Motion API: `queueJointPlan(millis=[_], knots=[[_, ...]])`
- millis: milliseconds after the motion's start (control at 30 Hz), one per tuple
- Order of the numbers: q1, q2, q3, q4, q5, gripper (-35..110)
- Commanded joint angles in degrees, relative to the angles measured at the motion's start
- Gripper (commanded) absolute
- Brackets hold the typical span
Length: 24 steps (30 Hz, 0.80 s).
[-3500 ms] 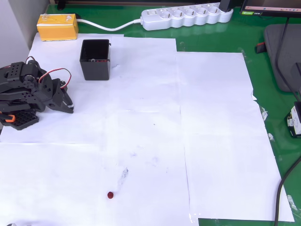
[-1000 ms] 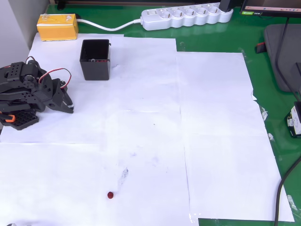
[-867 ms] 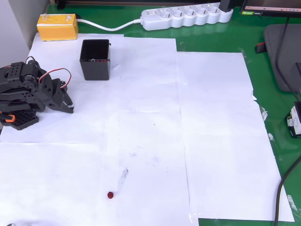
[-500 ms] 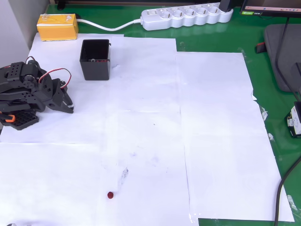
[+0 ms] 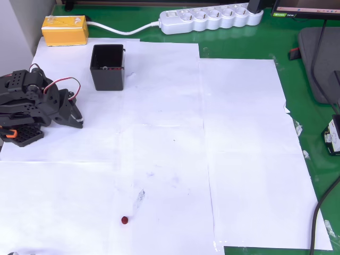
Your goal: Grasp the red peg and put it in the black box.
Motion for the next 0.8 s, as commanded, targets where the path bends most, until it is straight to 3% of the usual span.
queueJointPlan(millis=[0,233,333,767], knots=[[1.5,14.7,-4.6,-22.1,-1.0,0],[3.7,53.2,-3.8,-74.2,-7.6,0],[4.2,65.4,-3.8,-91.2,-9.8,0],[6.1,94.6,-3.0,-125.0,-1.8,0]])
